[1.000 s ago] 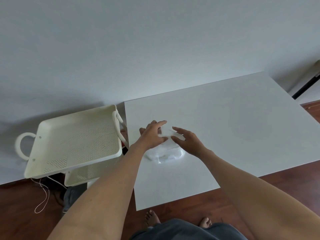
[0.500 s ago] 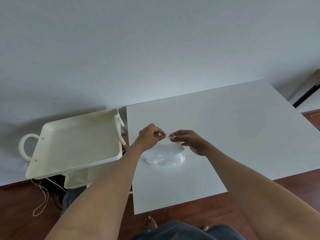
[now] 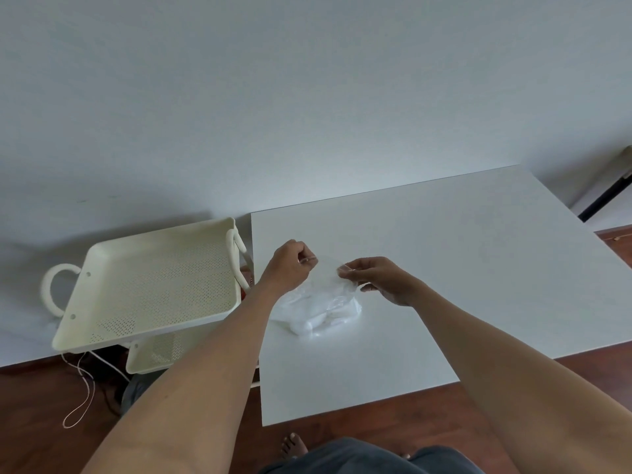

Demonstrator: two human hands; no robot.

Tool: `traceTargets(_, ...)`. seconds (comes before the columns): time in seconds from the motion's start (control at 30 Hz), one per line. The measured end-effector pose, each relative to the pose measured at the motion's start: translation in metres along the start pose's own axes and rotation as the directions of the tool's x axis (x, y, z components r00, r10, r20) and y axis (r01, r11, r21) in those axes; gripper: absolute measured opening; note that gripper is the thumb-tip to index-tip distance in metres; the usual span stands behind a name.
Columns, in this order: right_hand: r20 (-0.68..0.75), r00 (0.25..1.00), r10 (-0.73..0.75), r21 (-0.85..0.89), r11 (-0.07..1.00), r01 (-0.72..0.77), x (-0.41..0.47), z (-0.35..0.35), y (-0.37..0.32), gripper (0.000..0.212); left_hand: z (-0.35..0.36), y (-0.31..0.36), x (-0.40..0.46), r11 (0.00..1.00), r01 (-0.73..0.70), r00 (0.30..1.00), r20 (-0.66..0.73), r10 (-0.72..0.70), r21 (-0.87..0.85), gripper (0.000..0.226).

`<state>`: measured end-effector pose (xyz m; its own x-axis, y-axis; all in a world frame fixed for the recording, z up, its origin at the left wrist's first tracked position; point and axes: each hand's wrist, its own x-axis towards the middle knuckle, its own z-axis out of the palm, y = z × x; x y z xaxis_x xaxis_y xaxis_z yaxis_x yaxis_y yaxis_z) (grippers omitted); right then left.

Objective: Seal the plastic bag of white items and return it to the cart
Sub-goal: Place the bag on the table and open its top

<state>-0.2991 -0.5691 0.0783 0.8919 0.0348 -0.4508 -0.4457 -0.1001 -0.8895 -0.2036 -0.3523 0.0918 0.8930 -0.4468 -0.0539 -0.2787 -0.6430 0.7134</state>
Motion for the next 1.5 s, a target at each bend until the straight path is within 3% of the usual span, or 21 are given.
traceTargets(0.27, -0.196, 0.966, -0.168, -0.050, 0.986, 0.161, 0.008, 0.005, -0.008, 0.021, -0.001, 0.009, 0.000, 0.997, 0.022, 0.977, 0.211, -0.006, -0.076, 0.017)
traceTargets(0.37, -0.209, 0.959, -0.189, -0.033, 0.982, 0.187, 0.009, 0.007, -0.012, 0.024, 0.000, 0.012, -0.001, 0.997, 0.037, 0.982, 0.185, -0.023, -0.074, 0.015)
traceTargets(0.5, -0.003, 0.999, -0.039, 0.109, 0.993, 0.040, 0.006, 0.002, -0.013, 0.033, 0.002, 0.012, -0.002, 0.996, 0.085, 0.993, 0.089, -0.081, -0.036, 0.017)
traceTargets(0.57, 0.057, 0.998, -0.023, 0.097, 0.995, 0.018, 0.007, 0.000, -0.014, 0.032, 0.002, 0.011, -0.002, 0.996, 0.081, 0.995, 0.055, -0.079, -0.027, 0.017)
traceTargets(0.73, -0.044, 0.992, -0.119, -0.040, 0.992, 0.118, 0.013, 0.002, -0.022, 0.024, 0.001, 0.014, -0.003, 0.983, 0.041, 0.987, 0.159, -0.012, -0.178, 0.017)
traceTargets(0.87, -0.100, 0.984, -0.144, -0.011, 0.990, 0.144, 0.018, 0.004, -0.027, 0.028, 0.000, 0.018, -0.002, 0.980, 0.047, 0.985, 0.173, -0.013, -0.195, 0.010)
traceTargets(0.97, -0.028, 0.999, -0.034, 0.046, 0.998, 0.035, 0.016, 0.003, -0.027, 0.033, 0.000, 0.017, -0.003, 0.971, 0.106, 0.990, 0.116, -0.082, -0.214, 0.010)
traceTargets(1.1, 0.095, 0.994, 0.050, 0.073, 0.996, -0.057, 0.015, 0.003, -0.023, 0.028, 0.000, 0.014, -0.003, 0.991, 0.081, 0.997, -0.006, -0.082, -0.106, 0.012)
traceTargets(1.23, 0.003, 1.000, -0.027, 0.069, 0.997, 0.026, 0.017, 0.008, -0.026, 0.021, -0.004, 0.015, -0.003, 0.964, 0.066, 0.995, 0.095, -0.043, -0.258, 0.016)
traceTargets(1.4, -0.133, 0.976, -0.172, -0.031, 0.985, 0.170, 0.021, 0.008, -0.032, 0.021, -0.004, 0.018, -0.001, 0.978, 0.051, 0.988, 0.150, -0.020, -0.204, 0.012)
traceTargets(1.5, -0.122, 0.982, -0.146, -0.009, 0.989, 0.146, 0.022, 0.008, -0.033, 0.030, -0.003, 0.017, 0.000, 0.986, 0.054, 0.993, 0.110, -0.036, -0.159, 0.003)
